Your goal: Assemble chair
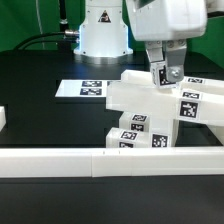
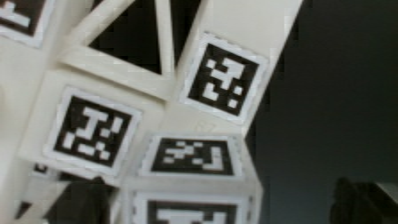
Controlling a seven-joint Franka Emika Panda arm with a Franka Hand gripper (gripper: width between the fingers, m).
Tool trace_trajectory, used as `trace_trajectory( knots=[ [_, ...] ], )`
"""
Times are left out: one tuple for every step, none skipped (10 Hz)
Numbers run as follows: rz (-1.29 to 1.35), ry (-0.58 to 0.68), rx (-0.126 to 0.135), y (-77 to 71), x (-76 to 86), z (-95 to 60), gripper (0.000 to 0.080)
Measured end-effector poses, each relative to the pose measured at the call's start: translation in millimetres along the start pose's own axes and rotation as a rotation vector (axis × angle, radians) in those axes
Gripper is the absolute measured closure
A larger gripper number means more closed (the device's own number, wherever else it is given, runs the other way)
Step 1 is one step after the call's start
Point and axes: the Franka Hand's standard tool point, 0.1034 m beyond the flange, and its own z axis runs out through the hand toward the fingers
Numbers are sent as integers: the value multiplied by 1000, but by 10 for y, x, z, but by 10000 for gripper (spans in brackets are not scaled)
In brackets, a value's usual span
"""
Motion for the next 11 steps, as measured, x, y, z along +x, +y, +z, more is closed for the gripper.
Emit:
trace_trajectory(
  knots=[
    [-74,0,-1,4,3,2,151],
    [-147,0,-1,4,3,3,151],
    [-214,1,-1,5,6,3,151],
    [-319,2,-2,5,9,2,151],
    [-462,7,-9,10,11,3,151],
    [-574,11,-13,9,7,4,151],
    [-703,14,-14,9,2,7,151],
    [-837,12,-16,15,8,10,151],
    [-947,11,-17,14,3,11,151],
    [-1041,9,-18,13,-21,16,151],
    [-1122,8,-20,18,-37,23,151]
  ],
)
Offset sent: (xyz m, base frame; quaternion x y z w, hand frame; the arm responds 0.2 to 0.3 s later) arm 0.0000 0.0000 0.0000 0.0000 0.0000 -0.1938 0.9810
